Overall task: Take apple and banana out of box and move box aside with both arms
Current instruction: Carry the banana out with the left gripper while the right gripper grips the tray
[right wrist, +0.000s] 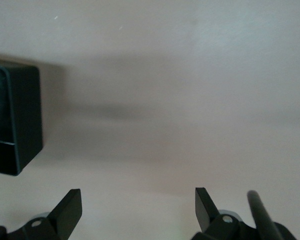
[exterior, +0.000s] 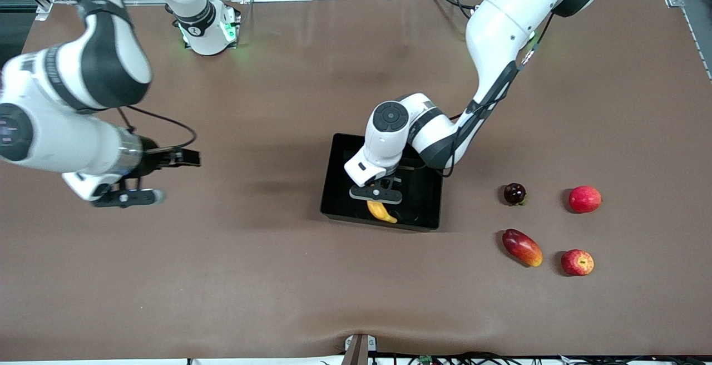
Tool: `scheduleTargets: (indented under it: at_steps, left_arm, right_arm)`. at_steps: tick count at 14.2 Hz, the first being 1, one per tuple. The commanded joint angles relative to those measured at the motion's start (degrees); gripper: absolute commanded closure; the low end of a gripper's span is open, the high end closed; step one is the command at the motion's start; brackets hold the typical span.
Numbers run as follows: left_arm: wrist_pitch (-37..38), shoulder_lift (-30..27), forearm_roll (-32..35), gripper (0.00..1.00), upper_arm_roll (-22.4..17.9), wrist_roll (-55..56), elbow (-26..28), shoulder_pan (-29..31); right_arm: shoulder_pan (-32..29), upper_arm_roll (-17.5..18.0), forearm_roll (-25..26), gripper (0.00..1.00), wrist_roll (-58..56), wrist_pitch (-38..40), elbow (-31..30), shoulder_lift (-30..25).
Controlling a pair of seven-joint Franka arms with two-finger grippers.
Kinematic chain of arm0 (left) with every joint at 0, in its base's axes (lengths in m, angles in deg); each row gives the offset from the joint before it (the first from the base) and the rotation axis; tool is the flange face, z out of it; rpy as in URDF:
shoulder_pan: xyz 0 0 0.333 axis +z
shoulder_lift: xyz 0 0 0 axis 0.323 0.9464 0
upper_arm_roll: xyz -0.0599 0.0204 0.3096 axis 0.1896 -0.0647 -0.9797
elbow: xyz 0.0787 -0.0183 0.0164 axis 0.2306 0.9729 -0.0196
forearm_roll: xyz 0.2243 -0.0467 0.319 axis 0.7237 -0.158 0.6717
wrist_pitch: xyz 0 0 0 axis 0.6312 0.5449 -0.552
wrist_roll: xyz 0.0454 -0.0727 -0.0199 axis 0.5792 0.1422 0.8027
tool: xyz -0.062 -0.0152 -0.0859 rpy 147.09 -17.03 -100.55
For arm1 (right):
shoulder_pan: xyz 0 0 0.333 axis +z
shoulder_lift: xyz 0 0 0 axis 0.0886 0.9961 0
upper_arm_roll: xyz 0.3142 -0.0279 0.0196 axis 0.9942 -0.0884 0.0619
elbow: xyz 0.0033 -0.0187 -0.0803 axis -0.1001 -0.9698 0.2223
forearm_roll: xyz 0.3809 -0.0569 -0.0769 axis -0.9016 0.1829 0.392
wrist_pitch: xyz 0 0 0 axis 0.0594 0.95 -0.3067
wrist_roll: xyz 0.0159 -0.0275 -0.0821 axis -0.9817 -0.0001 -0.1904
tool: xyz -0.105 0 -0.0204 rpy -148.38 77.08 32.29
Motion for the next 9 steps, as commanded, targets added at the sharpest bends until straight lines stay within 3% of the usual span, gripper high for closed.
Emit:
scheduleTargets:
  at_steps: [1, 6, 9]
  left_arm:
    - [5.3, -5.3, -1.2, 1.0, 2.0, -0.2, 1.1, 3.4]
    - [17.9, -12.2, -7.0, 1.0, 3.5, -15.7, 1.5, 11.2]
    - [23.6, -15.1, -7.7, 1.0, 3.4, -25.9, 3.4, 16.1]
  right_arm:
    - [2.3, -0.3, -4.2, 0.0, 4.3, -3.4, -3.0, 0.0]
    - [10.5, -0.4, -4.4, 0.0, 15.4, -17.1, -11.4, 0.2]
    - [16.5, -0.5, -4.0, 0.0, 24.2, -25.1, -12.9, 3.5]
